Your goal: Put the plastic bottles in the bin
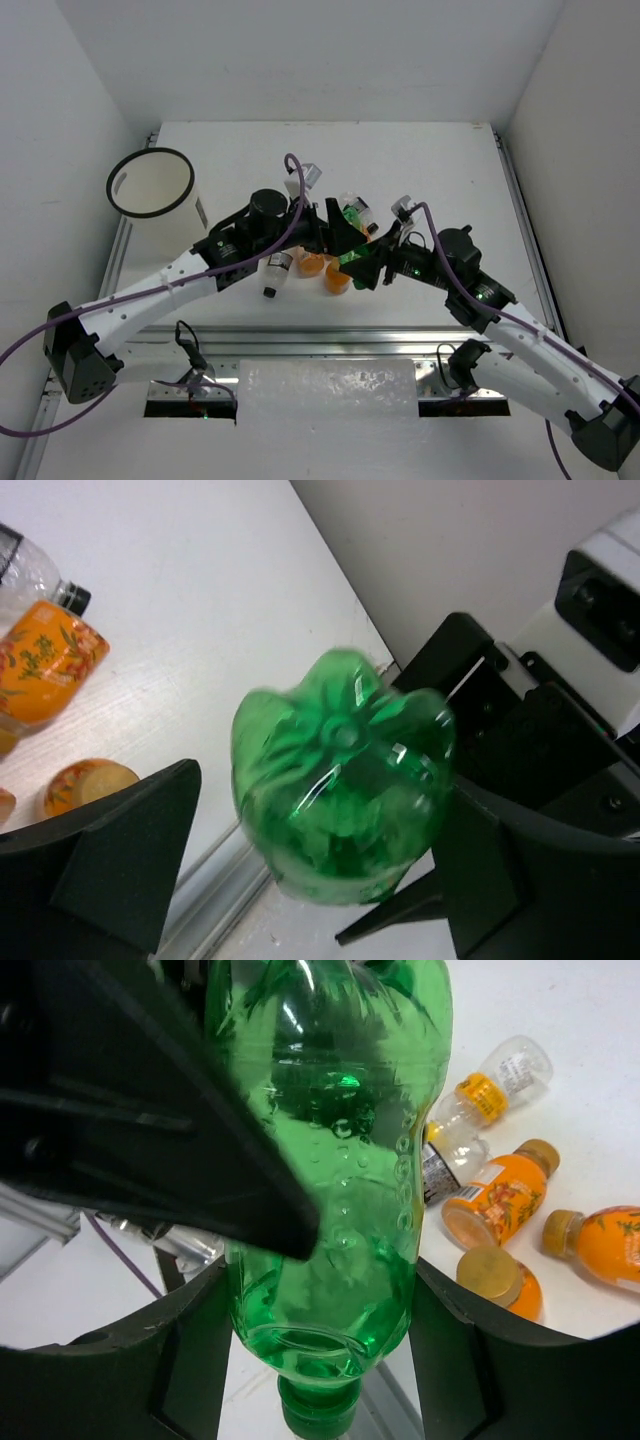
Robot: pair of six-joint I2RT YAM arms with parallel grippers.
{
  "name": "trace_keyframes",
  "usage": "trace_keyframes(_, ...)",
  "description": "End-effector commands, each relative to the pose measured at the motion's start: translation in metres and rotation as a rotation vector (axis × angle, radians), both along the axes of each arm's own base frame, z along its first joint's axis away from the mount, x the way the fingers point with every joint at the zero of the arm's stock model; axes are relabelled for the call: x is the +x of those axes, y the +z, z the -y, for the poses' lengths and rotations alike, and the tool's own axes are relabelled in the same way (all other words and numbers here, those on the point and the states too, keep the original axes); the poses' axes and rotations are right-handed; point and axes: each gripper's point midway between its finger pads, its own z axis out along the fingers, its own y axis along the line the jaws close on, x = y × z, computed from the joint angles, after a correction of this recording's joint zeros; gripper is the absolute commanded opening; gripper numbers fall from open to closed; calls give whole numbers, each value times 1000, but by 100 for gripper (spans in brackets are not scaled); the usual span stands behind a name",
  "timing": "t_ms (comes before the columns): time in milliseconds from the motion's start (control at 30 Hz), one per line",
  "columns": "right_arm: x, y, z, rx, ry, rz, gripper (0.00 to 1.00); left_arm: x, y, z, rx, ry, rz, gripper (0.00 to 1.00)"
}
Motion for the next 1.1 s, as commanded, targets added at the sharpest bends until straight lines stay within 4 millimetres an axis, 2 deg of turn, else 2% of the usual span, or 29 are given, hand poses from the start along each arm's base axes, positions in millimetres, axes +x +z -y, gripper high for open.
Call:
trace_keyframes(0,-11,34,-10,53,84,99,10,21,39,0,-69,81,115,85)
trace_keyframes(33,-11,33,-10,52,85,99,10,21,41,2,-76,70,124,58)
trace_keyframes(67,-12,33,-11,53,94,104,11,20,44,4,-85,61,131,36)
trace_keyframes(100,-13,34,-10,53,93,109,18,20,48,6,-89,51,134,0)
trace_keyframes(133,-8,33,-7,50,57,108,32,20,50,7,-89,50,136,0)
trace_keyframes(167,-7,36,-3,60,30,114,78,23,52,1,-81,80,135,0)
trace_keyframes(200,-5,32,1,49,4,106,99,26,54,-5,-70,118,137,0)
trace_keyframes(233,0,30,7,33,-44,100,99,31,57,-13,-61,169,136,0)
trace_keyframes(267,16,28,21,7,-167,97,99,45,63,-40,-17,317,139,0)
trace_keyframes(300,20,13,33,-57,-234,48,99,54,67,-58,13,403,137,0)
trace_keyframes(333,25,15,43,-86,-298,34,99,61,73,-79,34,495,125,0)
trace_keyframes(367,39,9,63,-128,-432,10,99,75,84,-130,103,687,118,0)
trace_keyframes(400,38,-7,75,-200,-480,-39,99,80,91,-159,129,782,113,0)
trace_keyframes(433,40,-9,81,-228,-513,-51,99,81,84,-191,198,868,79,0)
trace_keyframes(467,41,-13,85,-262,-523,-52,99,89,105,-245,197,1044,91,0)
trace_keyframes(533,40,-27,85,-322,-507,-78,99,87,108,-298,277,1179,75,0)
trace_keyframes(567,39,-31,85,-343,-497,-80,99,86,117,-342,299,1313,73,0)
trace_keyframes(633,39,-40,82,-370,-472,-86,99,82,117,-379,363,1412,49,0)
trace_keyframes(667,39,-44,81,-389,-454,-75,99,82,115,-408,389,1497,24,0)
trace_keyframes(733,37,-48,68,-385,-377,-50,99,82,109,-437,433,1571,-2,0)
trace_keyframes(767,40,-55,63,-412,-349,-45,99,84,99,-458,460,1623,-39,0)
trace_keyframes(833,41,-59,53,-429,-295,-49,99,90,95,-474,442,1656,-40,5)
trace_keyframes(867,43,-72,50,-471,-279,-79,99,95,85,-481,439,1650,-62,11)
trace_keyframes(933,45,-78,39,-467,-238,-83,99,109,75,-487,435,1636,-79,22)
trace_keyframes(967,47,-82,36,-471,-229,-85,99,114,69,-487,441,1626,-95,30)
trace_keyframes(1000,52,-87,31,-471,-223,-88,99,118,64,-487,444,1618,-109,41)
trace_keyframes(1067,54,-93,25,-484,-208,-105,99,125,47,-485,449,1595,-150,71)
